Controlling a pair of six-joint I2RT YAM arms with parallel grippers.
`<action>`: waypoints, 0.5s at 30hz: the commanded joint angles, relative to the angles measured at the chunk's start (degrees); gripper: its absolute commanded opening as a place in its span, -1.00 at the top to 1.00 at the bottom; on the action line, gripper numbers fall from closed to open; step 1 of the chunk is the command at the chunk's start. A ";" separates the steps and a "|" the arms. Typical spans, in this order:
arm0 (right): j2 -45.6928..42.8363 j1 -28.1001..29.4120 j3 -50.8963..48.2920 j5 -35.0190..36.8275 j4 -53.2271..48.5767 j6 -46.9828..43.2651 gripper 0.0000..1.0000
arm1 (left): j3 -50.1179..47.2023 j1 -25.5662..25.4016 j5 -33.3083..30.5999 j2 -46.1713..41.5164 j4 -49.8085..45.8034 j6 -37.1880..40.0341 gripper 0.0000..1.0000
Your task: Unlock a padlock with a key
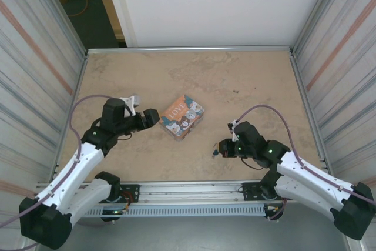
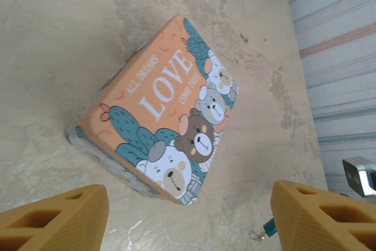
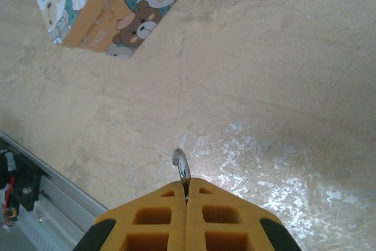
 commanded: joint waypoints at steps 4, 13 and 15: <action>1.05 1.12 -1.84 0.93 0.73 2.20 1.00 | -1.95 1.15 -0.41 -1.43 -1.79 1.31 -0.49; 3.52 1.58 -4.30 0.25 3.94 3.17 1.00 | -2.73 1.28 -1.37 -1.73 -2.15 1.72 -0.55; 4.28 1.59 -4.58 0.12 4.40 3.18 1.00 | -2.91 1.37 -1.50 -1.78 -2.15 1.76 -0.57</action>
